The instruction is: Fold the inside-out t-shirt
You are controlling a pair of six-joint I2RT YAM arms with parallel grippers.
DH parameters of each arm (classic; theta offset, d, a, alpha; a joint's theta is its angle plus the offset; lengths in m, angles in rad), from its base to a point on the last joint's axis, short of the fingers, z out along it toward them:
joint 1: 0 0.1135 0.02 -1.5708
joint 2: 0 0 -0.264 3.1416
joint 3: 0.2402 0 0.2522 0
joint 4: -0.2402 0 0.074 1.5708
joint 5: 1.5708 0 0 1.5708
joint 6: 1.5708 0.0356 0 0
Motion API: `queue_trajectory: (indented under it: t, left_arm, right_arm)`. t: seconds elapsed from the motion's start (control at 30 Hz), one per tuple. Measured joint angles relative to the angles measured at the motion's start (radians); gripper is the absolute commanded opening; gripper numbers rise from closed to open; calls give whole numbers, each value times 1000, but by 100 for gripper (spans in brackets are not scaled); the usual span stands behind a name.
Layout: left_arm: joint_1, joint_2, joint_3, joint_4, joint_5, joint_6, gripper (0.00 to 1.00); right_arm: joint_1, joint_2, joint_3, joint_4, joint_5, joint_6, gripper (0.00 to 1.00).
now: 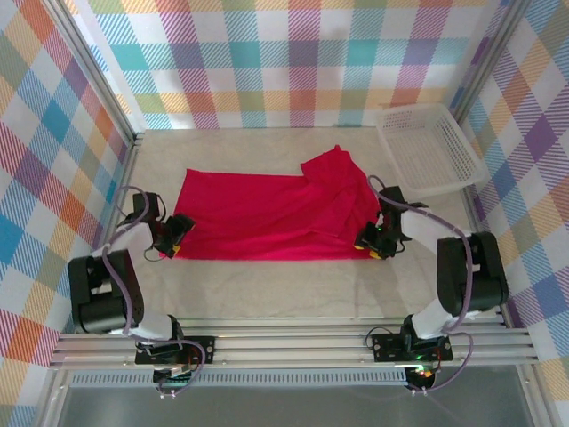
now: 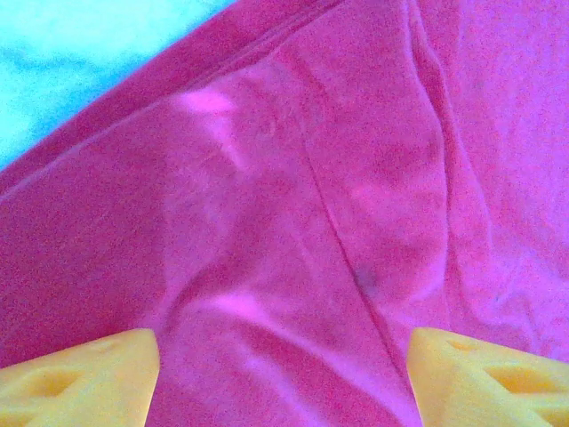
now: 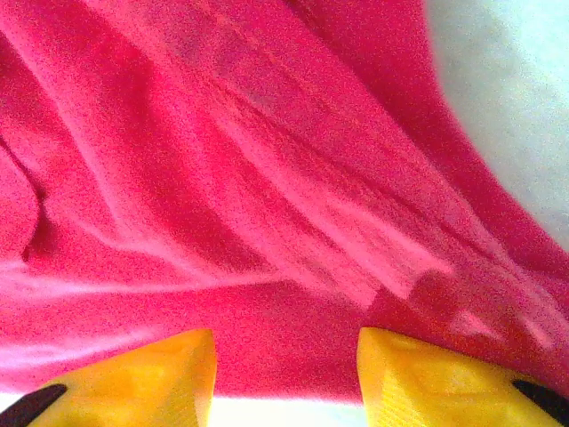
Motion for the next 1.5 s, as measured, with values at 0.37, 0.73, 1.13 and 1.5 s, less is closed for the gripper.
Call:
queue_trajectory:
  t: [0.37, 0.73, 1.13, 1.5]
  left_arm:
    - [-102, -152, 103, -89, -25, 47, 74]
    - [-211, -83, 121, -67, -26, 47, 73]
    - [-211, -43, 119, -58, -36, 67, 73]
    - [-212, -35, 119, -58, -37, 71, 73]
  right_arm:
    - [24, -186, 94, -138, 32, 0, 46]
    - [206, -28, 220, -51, 74, 34, 44]
    - [234, 172, 322, -34, 127, 38, 49]
    - [254, 258, 327, 2, 121, 53, 43]
